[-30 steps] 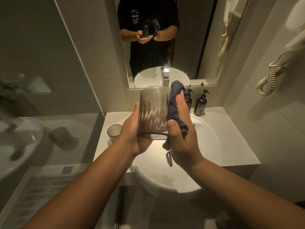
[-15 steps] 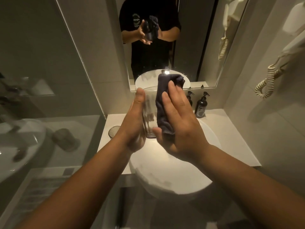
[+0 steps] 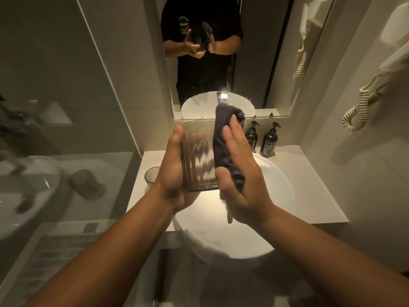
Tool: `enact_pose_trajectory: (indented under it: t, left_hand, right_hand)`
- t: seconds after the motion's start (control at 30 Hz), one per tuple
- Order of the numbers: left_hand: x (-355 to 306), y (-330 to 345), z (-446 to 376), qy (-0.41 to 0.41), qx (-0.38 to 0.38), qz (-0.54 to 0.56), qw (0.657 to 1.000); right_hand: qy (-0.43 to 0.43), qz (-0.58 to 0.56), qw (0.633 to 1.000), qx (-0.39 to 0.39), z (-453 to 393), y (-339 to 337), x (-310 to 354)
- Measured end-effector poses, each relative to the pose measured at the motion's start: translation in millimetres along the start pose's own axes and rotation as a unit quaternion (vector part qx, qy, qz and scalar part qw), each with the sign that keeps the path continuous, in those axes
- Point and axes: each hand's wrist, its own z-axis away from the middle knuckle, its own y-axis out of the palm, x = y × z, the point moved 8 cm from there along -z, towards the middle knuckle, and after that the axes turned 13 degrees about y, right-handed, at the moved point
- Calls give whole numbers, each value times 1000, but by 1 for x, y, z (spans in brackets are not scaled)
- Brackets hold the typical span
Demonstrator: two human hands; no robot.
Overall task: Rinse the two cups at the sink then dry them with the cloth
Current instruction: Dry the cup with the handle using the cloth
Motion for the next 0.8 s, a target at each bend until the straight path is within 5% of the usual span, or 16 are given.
enact_pose_trajectory:
  t: [0.2,0.33,0.53,0.67,0.8]
  left_hand:
    - [-3,0,0,-16,-18,17,1000]
    - [-15,-14,-4,-13,-83,-124,989]
    - [-42,-35,2,89,-234,-314,916]
    - [-28,-24,-3,59,-131,-239,960]
    - [-22,-12,-5,59,-63,-203,975]
  right_hand:
    - [102,-154,983,21,-6,7,-19]
    - [99,-95,991,-7,-8,3,-19]
    - [-6,79,997,-11,-15,-1,6]
    - [-142,222,965,-7,-12,5,16]
    - [-169,275,946,-9,-8,11,20]
